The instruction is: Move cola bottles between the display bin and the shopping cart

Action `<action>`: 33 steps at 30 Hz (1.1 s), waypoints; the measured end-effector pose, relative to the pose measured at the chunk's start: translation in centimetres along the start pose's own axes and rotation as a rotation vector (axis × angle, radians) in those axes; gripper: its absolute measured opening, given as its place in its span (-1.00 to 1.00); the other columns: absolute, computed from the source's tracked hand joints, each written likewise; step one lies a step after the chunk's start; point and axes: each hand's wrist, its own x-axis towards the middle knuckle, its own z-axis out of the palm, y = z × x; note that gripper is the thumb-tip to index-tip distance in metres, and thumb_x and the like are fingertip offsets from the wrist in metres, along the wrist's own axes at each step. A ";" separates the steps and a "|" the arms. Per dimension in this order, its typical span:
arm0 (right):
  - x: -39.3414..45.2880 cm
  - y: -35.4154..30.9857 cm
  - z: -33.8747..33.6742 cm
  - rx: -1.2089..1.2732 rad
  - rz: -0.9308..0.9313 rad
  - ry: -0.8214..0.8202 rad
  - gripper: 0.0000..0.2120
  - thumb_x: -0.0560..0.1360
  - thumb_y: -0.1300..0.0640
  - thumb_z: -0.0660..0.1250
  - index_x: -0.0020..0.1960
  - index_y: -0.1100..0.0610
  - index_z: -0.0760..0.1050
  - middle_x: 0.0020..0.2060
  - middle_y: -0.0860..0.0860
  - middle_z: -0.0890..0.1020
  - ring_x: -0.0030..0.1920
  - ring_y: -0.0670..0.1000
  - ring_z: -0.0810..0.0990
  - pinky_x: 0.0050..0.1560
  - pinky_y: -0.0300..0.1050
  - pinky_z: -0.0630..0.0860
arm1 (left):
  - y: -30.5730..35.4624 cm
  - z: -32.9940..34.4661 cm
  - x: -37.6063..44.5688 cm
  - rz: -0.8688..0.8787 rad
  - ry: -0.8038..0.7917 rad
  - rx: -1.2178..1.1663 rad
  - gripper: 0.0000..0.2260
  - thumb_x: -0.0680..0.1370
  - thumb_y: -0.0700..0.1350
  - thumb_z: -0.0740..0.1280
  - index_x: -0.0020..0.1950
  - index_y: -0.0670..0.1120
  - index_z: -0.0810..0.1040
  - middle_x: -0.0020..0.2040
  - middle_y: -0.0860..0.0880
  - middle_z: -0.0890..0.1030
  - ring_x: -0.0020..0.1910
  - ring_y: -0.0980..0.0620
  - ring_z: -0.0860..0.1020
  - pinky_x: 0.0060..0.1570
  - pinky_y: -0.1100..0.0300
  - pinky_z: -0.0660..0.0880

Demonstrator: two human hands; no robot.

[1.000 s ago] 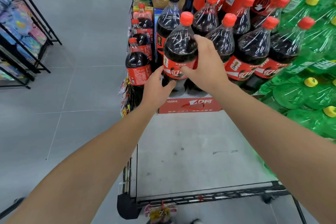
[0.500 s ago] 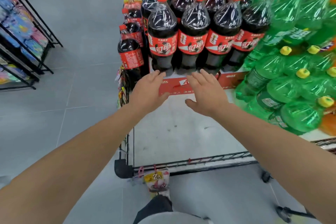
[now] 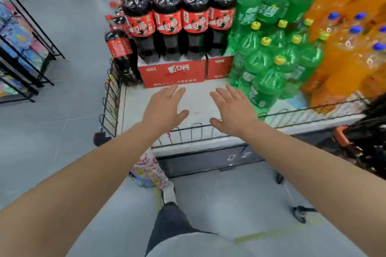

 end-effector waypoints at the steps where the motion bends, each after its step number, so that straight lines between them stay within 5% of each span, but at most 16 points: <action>1: -1.9 1.0 0.4 0.005 0.015 -0.002 -0.22 0.61 -0.20 0.26 0.67 0.07 0.01 0.66 0.05 0.08 0.66 0.19 -0.09 0.64 0.16 -0.11 | 1.8 0.4 -0.8 0.012 -0.008 -0.017 -0.34 0.60 0.15 0.31 0.62 -0.05 0.17 0.62 -0.13 0.16 0.57 -0.17 0.18 0.53 -0.04 0.14; 19: -29.0 26.4 7.2 0.110 0.636 -0.055 -0.23 0.61 -0.24 0.23 0.67 0.05 0.04 0.65 0.04 0.12 0.66 0.17 -0.05 0.63 0.17 -0.06 | 38.0 11.3 3.1 0.574 -0.252 -0.153 -0.32 0.55 0.13 0.33 0.58 -0.14 0.27 0.56 -0.24 0.27 0.51 -0.24 0.29 0.48 -0.08 0.26; 33: -39.0 51.6 8.7 0.254 1.008 -0.085 -0.23 0.58 -0.22 0.28 0.66 0.05 0.08 0.63 0.05 0.18 0.66 0.16 0.02 0.64 0.16 0.01 | 66.8 18.1 14.4 0.820 -0.382 -0.222 -0.34 0.62 0.14 0.29 0.64 -0.02 0.14 0.63 -0.08 0.14 0.58 -0.09 0.15 0.53 0.03 0.15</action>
